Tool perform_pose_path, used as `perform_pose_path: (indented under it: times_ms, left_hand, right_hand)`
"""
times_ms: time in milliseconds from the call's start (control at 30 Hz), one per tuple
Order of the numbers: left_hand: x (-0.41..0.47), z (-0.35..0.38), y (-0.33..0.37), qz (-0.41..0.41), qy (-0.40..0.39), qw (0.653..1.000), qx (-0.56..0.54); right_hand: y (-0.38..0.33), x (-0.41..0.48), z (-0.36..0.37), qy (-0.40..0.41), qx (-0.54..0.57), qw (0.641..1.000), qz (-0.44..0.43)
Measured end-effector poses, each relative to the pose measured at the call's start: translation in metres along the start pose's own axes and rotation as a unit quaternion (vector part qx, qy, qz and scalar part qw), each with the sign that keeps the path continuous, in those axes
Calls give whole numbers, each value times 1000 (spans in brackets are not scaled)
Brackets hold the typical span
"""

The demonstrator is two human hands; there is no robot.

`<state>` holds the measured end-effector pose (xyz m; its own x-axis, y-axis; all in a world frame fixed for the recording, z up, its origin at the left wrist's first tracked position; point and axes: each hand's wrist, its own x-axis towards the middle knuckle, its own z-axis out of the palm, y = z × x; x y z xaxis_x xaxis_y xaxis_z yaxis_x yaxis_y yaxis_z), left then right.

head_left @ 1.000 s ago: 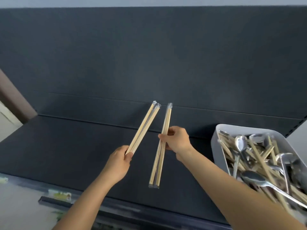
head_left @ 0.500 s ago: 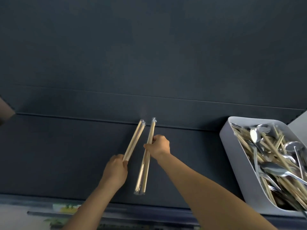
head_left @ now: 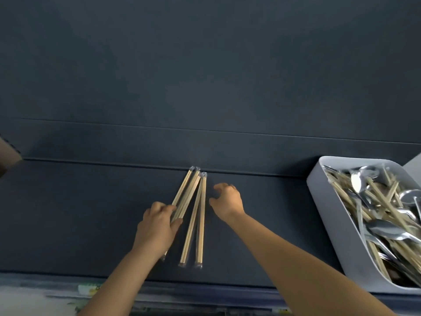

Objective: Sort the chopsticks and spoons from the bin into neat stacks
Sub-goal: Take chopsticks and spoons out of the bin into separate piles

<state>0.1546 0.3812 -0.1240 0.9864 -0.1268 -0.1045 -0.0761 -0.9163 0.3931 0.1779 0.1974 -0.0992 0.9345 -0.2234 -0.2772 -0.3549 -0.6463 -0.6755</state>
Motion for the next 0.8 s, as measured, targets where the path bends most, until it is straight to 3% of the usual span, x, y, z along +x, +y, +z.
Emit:
perform_pose_path:
  times_ms: [300, 533, 667, 800]
  left_hand:
    - [23, -2, 117, 176, 37, 983, -46]
    - [11, 8, 223, 280, 32, 956, -76]
    - [1, 22, 285, 305, 10, 949, -75]
    - [-9, 42, 344, 308, -24, 949, -65]
  right_hand:
    - [26, -29, -145, 121, -59, 987, -86]
    - [118, -62, -279, 207, -114, 972, -4]
    - [177, -70, -322, 208, -110, 971, 45]
    - [218, -69, -338, 130, -123, 983, 51]
